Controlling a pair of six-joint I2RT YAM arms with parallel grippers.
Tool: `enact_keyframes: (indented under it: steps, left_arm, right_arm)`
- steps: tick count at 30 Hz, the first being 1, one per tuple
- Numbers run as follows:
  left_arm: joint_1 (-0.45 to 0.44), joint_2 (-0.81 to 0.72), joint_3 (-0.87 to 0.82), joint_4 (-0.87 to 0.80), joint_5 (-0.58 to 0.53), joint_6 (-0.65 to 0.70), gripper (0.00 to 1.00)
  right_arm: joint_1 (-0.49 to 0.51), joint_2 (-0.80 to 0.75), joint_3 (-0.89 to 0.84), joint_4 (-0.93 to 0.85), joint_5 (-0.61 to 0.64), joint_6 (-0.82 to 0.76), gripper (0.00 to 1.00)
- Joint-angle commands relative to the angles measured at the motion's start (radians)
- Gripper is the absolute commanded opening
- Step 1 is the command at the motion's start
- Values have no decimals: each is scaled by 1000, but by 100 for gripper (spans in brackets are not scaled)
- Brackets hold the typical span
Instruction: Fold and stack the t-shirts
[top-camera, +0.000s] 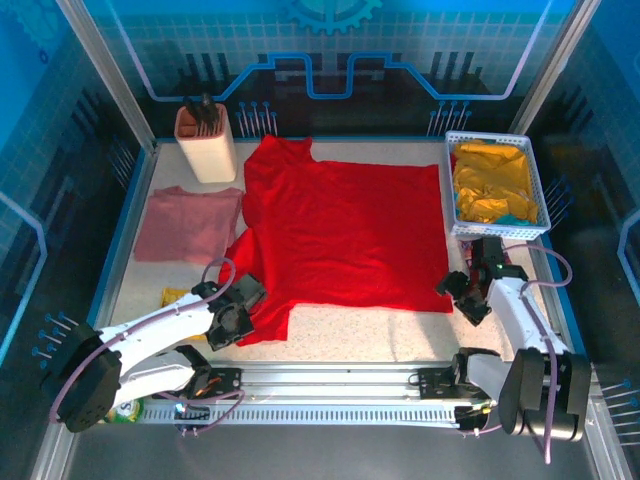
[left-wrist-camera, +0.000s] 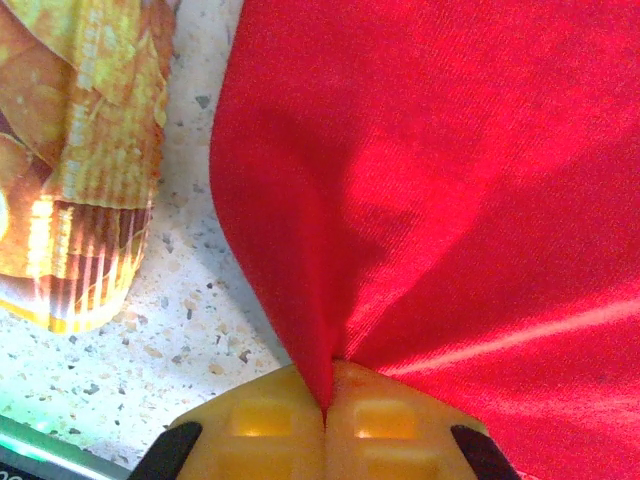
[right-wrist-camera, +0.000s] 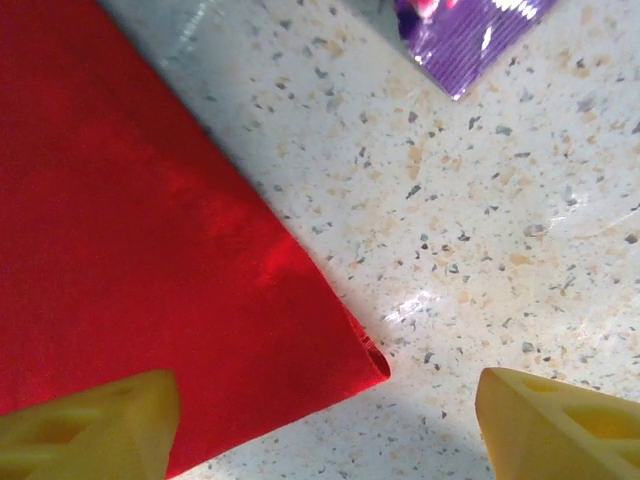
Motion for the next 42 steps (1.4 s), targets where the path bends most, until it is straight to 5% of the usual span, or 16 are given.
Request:
enact_keyframes:
  steps: [1,12,27,42]
  left_arm:
    - [5,-4,-5,129,29,24,0]
    - [5,-11,-5,142,31,36,0]
    - [5,-41,2,116,18,56,0]
    - [5,-27,11,131,28,69,0]
  right_arm:
    - [-16,62,-8,11,-18,45,76]
    - [-16,83,-41,119,-29,79,59]
    - [-7,174,-14,188,-74,97,49]
    - [7,193,43,181,-82,91,21]
